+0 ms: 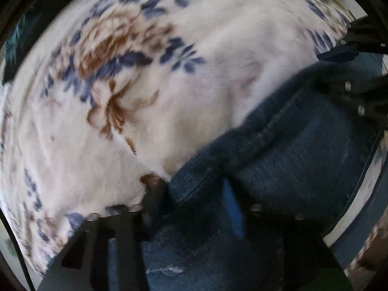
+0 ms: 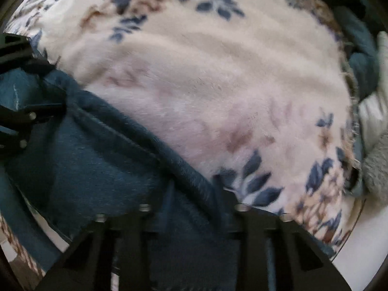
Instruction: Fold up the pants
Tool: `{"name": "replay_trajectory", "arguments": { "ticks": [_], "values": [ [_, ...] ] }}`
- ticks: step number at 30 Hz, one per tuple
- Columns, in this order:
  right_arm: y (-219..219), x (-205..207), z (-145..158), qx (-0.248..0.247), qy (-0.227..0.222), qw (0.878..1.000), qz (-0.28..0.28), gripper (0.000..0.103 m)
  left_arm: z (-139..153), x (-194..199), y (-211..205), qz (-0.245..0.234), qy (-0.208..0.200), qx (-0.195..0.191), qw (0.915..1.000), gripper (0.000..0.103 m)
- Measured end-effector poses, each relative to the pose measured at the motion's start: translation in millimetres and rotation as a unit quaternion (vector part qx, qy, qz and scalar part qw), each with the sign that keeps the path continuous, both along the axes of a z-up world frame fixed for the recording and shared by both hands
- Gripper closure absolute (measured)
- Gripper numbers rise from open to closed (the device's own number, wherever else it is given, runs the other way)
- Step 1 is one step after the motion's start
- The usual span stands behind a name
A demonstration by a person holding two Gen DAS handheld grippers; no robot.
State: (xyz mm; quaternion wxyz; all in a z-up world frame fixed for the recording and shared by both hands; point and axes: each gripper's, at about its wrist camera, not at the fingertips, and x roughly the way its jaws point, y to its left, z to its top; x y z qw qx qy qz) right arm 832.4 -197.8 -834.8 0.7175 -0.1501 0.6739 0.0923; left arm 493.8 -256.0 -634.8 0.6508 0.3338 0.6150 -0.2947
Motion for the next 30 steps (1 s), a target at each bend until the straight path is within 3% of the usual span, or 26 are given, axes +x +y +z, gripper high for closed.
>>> {"name": "replay_trajectory", "arguments": {
  "ticks": [1,4,10,14,17,21,25,30],
  "values": [
    [1,-3,2,-0.004,-0.008,1.0,-0.005,0.085,4,-2,3,0.008,-0.008,-0.001,0.9999,0.079],
    [-5,-17,20,0.002,-0.038,0.998,-0.043,0.09,26,-3,19,0.045,-0.017,-0.015,0.9987,0.09],
    [-11,-40,65,0.025,-0.095,0.991,-0.089,0.095,97,-24,48,0.093,-0.062,-0.055,0.9923,0.095],
    [-2,-97,117,0.063,-0.123,0.982,-0.131,0.096,140,-68,75,0.158,-0.073,-0.099,0.9798,0.095],
    [11,-145,139,0.088,-0.128,0.977,-0.149,0.096,115,-116,54,0.204,-0.077,-0.113,0.9694,0.095],
    [30,-204,137,0.099,-0.106,0.978,-0.149,0.096,107,-187,73,0.281,-0.043,-0.113,0.952,0.096],
    [49,-258,104,0.095,-0.048,0.984,-0.145,0.096,50,-242,88,0.323,0.005,-0.072,0.9435,0.096],
    [58,-287,44,0.089,0.017,0.982,-0.164,0.094,-17,-251,100,0.365,0.041,-0.055,0.9283,0.096]
  ]
}}
